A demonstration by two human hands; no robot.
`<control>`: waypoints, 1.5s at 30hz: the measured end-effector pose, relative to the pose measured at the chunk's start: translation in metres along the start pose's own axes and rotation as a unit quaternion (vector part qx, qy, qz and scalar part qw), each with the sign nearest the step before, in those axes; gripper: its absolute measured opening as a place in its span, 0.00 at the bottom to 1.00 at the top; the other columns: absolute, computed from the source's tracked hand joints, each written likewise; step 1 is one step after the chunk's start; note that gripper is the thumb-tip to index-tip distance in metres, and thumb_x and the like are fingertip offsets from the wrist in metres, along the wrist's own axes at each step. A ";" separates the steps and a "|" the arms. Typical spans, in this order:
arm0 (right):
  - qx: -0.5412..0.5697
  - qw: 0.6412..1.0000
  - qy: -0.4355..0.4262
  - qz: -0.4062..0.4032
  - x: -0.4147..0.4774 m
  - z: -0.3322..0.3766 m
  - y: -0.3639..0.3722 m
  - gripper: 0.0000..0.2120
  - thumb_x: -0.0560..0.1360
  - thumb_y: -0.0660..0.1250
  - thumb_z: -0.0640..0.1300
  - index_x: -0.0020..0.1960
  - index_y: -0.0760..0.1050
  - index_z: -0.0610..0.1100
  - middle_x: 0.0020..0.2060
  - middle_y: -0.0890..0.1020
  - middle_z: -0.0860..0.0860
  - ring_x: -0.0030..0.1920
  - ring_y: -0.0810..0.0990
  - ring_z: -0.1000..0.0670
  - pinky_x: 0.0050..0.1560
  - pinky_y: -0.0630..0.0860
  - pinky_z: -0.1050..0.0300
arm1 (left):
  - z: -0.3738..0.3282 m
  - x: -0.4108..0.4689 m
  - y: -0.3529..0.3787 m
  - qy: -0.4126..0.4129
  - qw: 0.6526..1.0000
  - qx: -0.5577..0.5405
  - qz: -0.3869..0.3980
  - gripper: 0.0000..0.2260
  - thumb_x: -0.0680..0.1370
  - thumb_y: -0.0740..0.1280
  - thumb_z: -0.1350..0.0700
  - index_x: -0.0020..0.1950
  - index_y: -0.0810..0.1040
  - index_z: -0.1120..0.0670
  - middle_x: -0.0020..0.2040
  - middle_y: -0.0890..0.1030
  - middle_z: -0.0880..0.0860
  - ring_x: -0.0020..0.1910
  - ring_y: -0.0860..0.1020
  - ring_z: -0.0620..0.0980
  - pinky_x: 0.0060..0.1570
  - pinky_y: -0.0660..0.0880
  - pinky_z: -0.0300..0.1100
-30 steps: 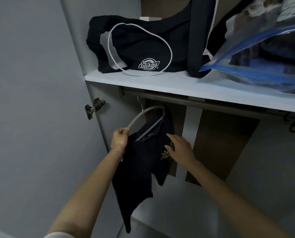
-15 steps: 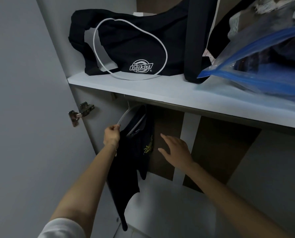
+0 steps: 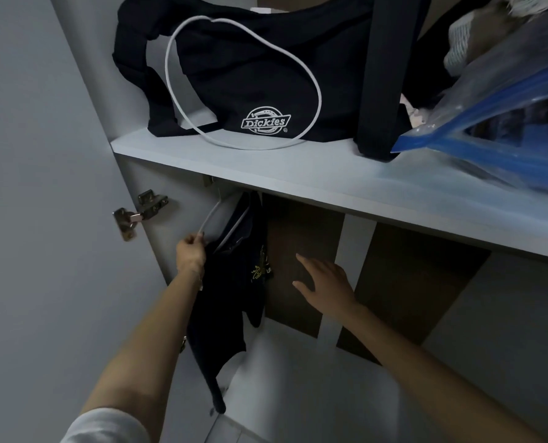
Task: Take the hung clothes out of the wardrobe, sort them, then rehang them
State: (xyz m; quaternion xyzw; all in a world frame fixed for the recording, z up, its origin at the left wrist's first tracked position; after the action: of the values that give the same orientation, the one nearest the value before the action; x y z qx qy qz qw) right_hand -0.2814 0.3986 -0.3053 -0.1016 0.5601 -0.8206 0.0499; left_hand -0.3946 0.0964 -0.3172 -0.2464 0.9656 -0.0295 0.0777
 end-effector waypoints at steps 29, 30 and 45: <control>-0.020 0.979 -0.189 0.076 -0.025 0.180 0.105 0.32 0.79 0.62 0.57 0.78 0.57 0.50 0.73 0.67 0.48 0.73 0.64 0.45 0.70 0.62 0.46 | 0.096 -0.204 -0.182 0.198 0.850 0.488 -0.006 0.31 0.79 0.51 0.34 0.80 0.56 0.45 0.81 0.54 0.50 0.80 0.50 0.52 0.77 0.49 0.54; -0.021 0.975 -0.203 0.084 -0.033 0.194 0.113 0.32 0.79 0.61 0.58 0.79 0.56 0.50 0.74 0.66 0.48 0.74 0.63 0.45 0.71 0.61 0.46 | 0.099 -0.213 -0.199 0.183 0.850 0.494 -0.017 0.33 0.77 0.47 0.32 0.80 0.55 0.44 0.81 0.53 0.49 0.80 0.49 0.51 0.77 0.48 0.54; 0.050 0.903 -0.382 0.192 -0.248 0.379 0.179 0.31 0.80 0.62 0.57 0.79 0.56 0.49 0.74 0.67 0.49 0.73 0.65 0.46 0.71 0.61 0.51 | 0.178 -0.443 -0.438 0.012 0.828 0.529 -0.185 0.33 0.77 0.45 0.34 0.80 0.56 0.44 0.81 0.53 0.48 0.80 0.47 0.50 0.76 0.40 0.55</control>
State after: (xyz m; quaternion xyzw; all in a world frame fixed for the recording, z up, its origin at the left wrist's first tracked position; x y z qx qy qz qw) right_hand 0.0385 0.0366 -0.3653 -0.2950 0.4648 -0.7206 0.4216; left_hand 0.2246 -0.0779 -0.3914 -0.3416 0.7391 -0.5527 0.1778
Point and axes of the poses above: each hand's wrist, its own x-axis towards the middle knuckle, its own y-axis out of the palm, z = x × y, the point moved 3 cm from there along x, towards the middle knuckle
